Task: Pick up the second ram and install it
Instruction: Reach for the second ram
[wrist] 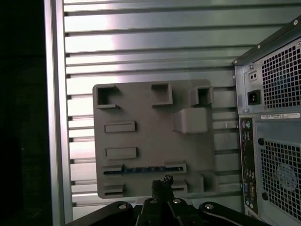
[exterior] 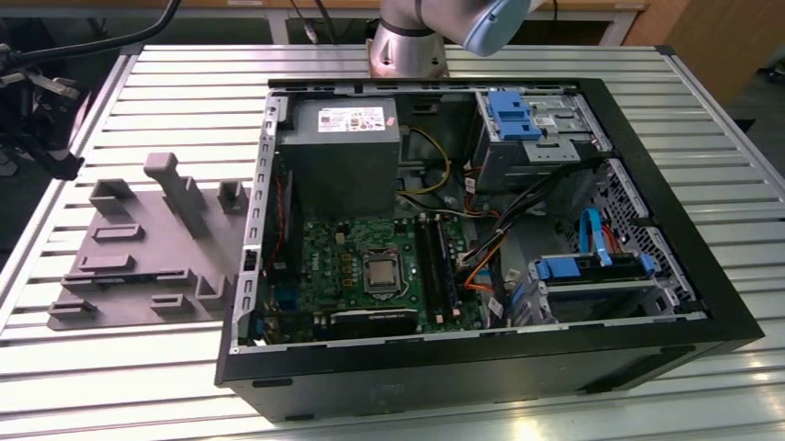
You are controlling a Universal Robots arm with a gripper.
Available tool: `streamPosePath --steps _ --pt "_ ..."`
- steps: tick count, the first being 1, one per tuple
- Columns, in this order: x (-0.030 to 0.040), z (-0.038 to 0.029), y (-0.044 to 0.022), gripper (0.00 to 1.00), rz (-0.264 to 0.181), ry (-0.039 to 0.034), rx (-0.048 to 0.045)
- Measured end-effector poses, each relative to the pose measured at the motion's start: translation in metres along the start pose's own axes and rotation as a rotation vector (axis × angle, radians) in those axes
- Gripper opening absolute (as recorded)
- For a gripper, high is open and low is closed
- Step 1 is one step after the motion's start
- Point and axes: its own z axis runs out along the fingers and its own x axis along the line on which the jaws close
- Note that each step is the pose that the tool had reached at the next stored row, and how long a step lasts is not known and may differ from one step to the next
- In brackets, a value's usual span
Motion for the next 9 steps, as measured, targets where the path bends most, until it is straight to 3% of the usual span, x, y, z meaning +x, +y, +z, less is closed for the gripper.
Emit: streamPosePath --steps 9 --pt "0.0031 0.0059 -0.0016 0.11 0.000 -0.0001 -0.0001"
